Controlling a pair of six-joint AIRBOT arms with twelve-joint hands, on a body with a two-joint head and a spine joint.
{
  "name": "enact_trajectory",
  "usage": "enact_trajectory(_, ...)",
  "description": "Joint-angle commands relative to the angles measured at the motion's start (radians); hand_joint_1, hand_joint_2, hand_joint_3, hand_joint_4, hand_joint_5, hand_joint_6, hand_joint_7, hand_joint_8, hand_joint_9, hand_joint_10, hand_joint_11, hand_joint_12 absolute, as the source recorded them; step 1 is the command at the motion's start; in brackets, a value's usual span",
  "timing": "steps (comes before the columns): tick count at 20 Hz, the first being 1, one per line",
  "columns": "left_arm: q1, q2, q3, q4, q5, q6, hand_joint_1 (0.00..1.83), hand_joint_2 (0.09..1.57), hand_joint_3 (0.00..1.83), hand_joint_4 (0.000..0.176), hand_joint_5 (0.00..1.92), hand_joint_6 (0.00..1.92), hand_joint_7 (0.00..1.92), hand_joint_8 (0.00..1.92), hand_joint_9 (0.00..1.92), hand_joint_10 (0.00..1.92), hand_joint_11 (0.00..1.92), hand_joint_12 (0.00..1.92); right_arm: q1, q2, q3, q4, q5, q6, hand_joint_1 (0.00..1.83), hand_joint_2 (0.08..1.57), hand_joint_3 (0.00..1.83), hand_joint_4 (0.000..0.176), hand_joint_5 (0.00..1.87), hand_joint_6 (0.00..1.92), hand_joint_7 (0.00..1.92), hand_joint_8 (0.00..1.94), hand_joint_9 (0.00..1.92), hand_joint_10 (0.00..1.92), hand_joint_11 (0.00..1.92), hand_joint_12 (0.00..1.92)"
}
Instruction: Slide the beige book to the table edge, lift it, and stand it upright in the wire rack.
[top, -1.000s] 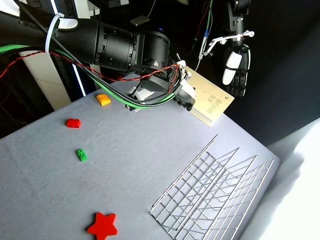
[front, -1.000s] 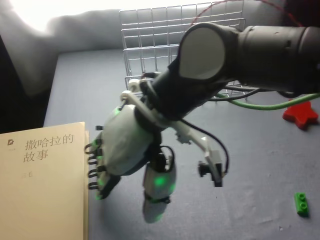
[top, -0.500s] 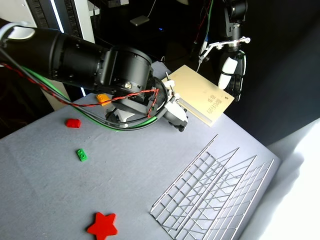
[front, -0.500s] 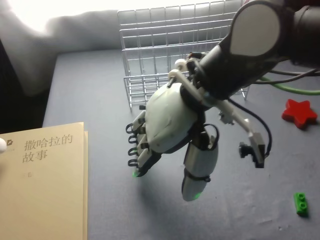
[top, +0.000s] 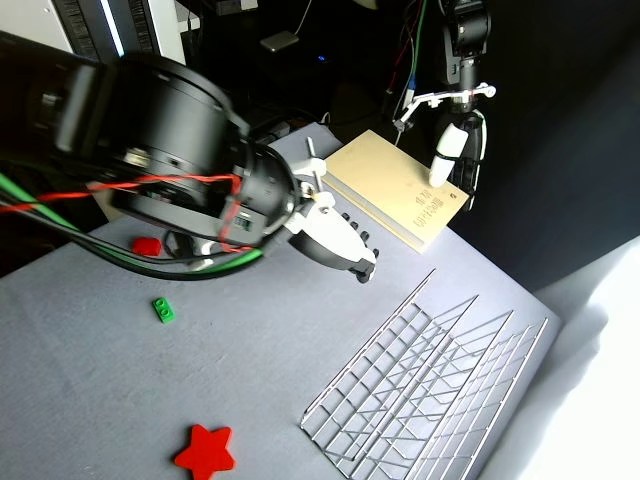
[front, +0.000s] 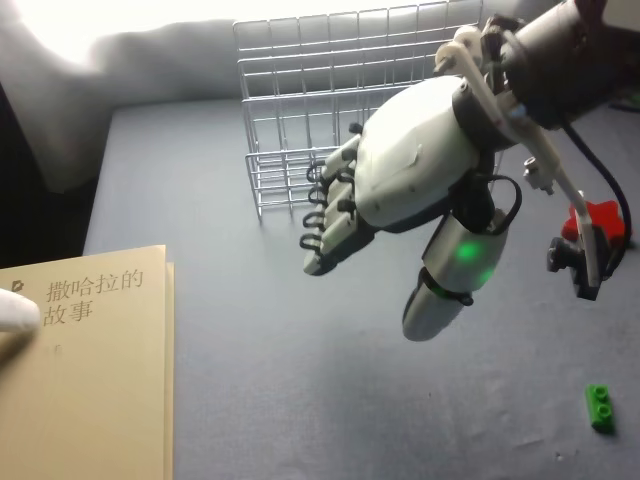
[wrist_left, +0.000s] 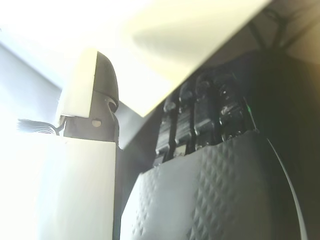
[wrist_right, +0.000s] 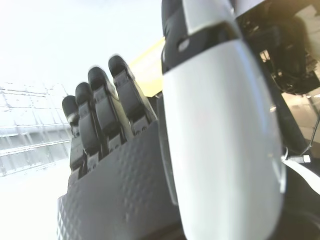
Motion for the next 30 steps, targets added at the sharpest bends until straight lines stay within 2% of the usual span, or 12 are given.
enact_trajectory(1, 0.001, 0.002, 0.011, -0.001, -0.046, -0.005, 1.36, 1.11, 0.01, 0.000, 0.10, 0.00, 0.08, 0.00, 0.06, 0.00, 0.00, 0.22, 0.016, 0.019, -0.011, 0.033, -0.056, 0.011, 0.18, 1.06, 0.00, 0.000, 0.21, 0.00, 0.23, 0.00, 0.23, 0.01, 0.00, 0.63)
enact_trajectory(3, 0.001, -0.005, 0.011, -0.001, -0.047, -0.005, 1.35, 1.11, 0.01, 0.000, 0.11, 0.00, 0.09, 0.00, 0.06, 0.00, 0.00, 0.22, 0.027, 0.054, -0.034, 0.032, -0.060, 0.030, 0.22, 1.06, 0.00, 0.000, 0.21, 0.00, 0.22, 0.00, 0.22, 0.00, 0.00, 0.61)
enact_trajectory(6, 0.005, -0.016, 0.009, -0.002, -0.062, -0.005, 1.36, 1.10, 0.00, 0.000, 0.11, 0.00, 0.08, 0.00, 0.04, 0.00, 0.00, 0.20, 0.015, 0.073, -0.043, 0.147, -0.057, 0.026, 0.18, 1.06, 0.00, 0.000, 0.21, 0.00, 0.24, 0.00, 0.24, 0.00, 0.00, 0.67)
enact_trajectory(7, 0.001, -0.025, 0.013, -0.002, -0.062, -0.005, 1.37, 1.10, 0.00, 0.000, 0.13, 0.00, 0.11, 0.00, 0.07, 0.00, 0.00, 0.27, 0.012, 0.083, -0.051, 0.177, -0.060, 0.027, 0.22, 1.05, 0.00, 0.000, 0.21, 0.00, 0.24, 0.00, 0.25, 0.00, 0.00, 0.67)
enact_trajectory(10, 0.007, -0.032, 0.012, -0.002, -0.065, -0.005, 1.37, 1.10, 0.00, 0.000, 0.13, 0.01, 0.08, 0.01, 0.05, 0.00, 0.00, 0.20, 0.017, 0.089, -0.060, 0.185, -0.061, 0.030, 0.22, 1.05, 0.00, 0.000, 0.23, 0.01, 0.25, 0.01, 0.25, 0.00, 0.00, 0.70)
enact_trajectory(14, 0.009, -0.035, 0.008, -0.002, -0.072, -0.008, 1.36, 1.09, 0.00, 0.000, 0.16, 0.01, 0.11, 0.01, 0.07, 0.00, 0.00, 0.21, -0.002, 0.095, -0.060, 0.299, -0.060, -0.095, 0.19, 1.05, 0.00, 0.000, 0.22, 0.00, 0.24, 0.00, 0.24, 0.00, 0.00, 0.66)
enact_trajectory(16, 0.010, -0.037, 0.008, -0.002, -0.077, -0.015, 1.35, 1.10, 0.00, 0.000, 0.13, 0.00, 0.10, 0.00, 0.06, 0.00, 0.00, 0.20, -0.030, 0.102, -0.051, 0.406, -0.059, -0.203, 0.19, 1.05, 0.00, 0.000, 0.21, 0.00, 0.24, 0.00, 0.24, 0.00, 0.00, 0.67)
enact_trajectory(19, 0.011, -0.037, 0.010, -0.002, -0.080, -0.023, 1.33, 1.16, 0.02, 0.000, 0.11, 0.00, 0.09, 0.00, 0.07, 0.00, 0.00, 0.21, -0.039, 0.103, -0.030, 0.438, -0.026, -0.276, 0.23, 1.04, 0.00, 0.000, 0.22, 0.00, 0.24, 0.00, 0.24, 0.00, 0.00, 0.68)
enact_trajectory(22, 0.011, -0.037, 0.012, -0.002, -0.083, -0.026, 1.31, 1.20, 0.01, 0.000, 0.16, 0.00, 0.17, 0.00, 0.14, 0.00, 0.00, 0.37, -0.038, 0.114, -0.014, 0.440, 0.051, -0.295, 0.22, 1.05, 0.00, 0.000, 0.21, 0.00, 0.24, 0.00, 0.24, 0.00, 0.00, 0.69)
enact_trajectory(25, 0.011, -0.037, 0.012, -0.002, -0.085, -0.026, 1.36, 1.21, 0.00, 0.000, 0.28, 0.00, 0.33, 0.00, 0.33, 0.01, 0.03, 0.76, -0.043, 0.146, -0.007, 0.445, 0.121, -0.314, 0.21, 1.05, 0.00, 0.000, 0.22, 0.00, 0.24, 0.00, 0.25, 0.00, 0.00, 0.69)
enact_trajectory(26, 0.011, -0.037, 0.012, -0.002, -0.086, -0.026, 1.37, 1.20, 0.00, 0.000, 0.29, 0.00, 0.34, 0.00, 0.35, 0.00, 0.02, 0.82, -0.045, 0.151, -0.004, 0.448, 0.136, -0.315, 0.21, 1.05, 0.00, 0.000, 0.22, 0.00, 0.24, 0.00, 0.25, 0.00, 0.00, 0.69)
enact_trajectory(30, 0.011, -0.037, 0.013, -0.002, -0.091, -0.036, 1.43, 1.22, 0.00, 0.000, 0.57, 0.01, 0.65, 0.01, 0.68, 0.03, 0.32, 0.87, -0.070, 0.181, 0.011, 0.524, 0.181, -0.372, 0.20, 1.06, 0.00, 0.000, 0.22, 0.00, 0.24, 0.00, 0.25, 0.01, 0.00, 0.71)
